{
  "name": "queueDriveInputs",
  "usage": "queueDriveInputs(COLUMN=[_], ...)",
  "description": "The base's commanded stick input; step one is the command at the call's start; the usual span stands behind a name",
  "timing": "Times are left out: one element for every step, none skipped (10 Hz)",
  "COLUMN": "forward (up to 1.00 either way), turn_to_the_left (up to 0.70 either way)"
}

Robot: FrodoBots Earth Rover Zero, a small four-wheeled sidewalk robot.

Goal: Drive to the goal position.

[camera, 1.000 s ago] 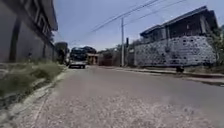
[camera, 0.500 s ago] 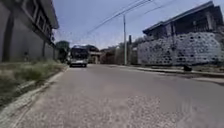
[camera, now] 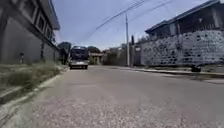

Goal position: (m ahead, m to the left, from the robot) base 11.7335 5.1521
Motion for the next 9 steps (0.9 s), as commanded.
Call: queueDriveInputs(forward=[1.0,1.0,1.0,1.0,1.0,1.0,1.0,1.0,1.0], turn_to_the_left=[0.0,0.0,0.0,0.0,0.0,0.0,0.0,0.0,0.0])
